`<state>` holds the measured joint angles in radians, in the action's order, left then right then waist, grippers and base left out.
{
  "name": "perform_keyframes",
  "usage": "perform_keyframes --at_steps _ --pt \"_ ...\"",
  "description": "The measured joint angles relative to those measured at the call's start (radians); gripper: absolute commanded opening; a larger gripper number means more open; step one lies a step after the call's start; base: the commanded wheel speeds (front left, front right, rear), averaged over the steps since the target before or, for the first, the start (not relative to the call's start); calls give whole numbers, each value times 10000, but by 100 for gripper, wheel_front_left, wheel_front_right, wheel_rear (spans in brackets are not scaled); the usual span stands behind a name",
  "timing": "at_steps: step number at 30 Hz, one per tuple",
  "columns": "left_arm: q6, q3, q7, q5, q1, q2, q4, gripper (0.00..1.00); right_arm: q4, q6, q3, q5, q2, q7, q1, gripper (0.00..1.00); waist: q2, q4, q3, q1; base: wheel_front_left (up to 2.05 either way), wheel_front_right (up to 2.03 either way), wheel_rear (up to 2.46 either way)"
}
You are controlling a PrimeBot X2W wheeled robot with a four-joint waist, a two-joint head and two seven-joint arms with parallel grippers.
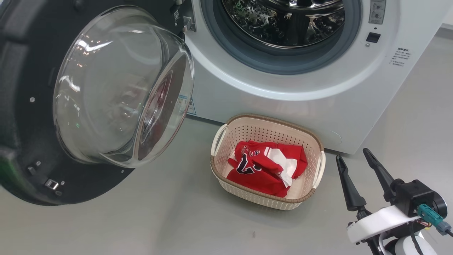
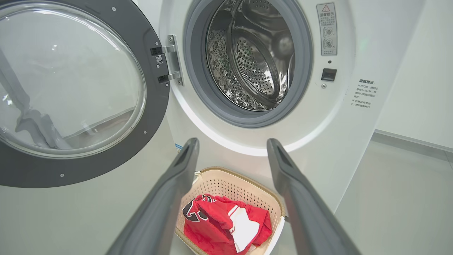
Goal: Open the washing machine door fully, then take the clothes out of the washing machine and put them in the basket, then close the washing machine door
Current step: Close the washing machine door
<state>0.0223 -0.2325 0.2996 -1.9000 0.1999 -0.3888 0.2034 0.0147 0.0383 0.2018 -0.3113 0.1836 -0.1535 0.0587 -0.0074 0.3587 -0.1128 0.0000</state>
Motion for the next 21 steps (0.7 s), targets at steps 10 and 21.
perform_keyframes --at_steps 10,21 --pt "-493 125 867 -286 -71 12 -31 0 0 -54 -35 -4 0 -2 -4 100 0 45 -51 0 0 0 0" --pt "-911 372 1732 -727 -423 117 -368 0 -15 -52 -21 -4 0 -4 -99 100 0 72 -16 0 0 0 0"
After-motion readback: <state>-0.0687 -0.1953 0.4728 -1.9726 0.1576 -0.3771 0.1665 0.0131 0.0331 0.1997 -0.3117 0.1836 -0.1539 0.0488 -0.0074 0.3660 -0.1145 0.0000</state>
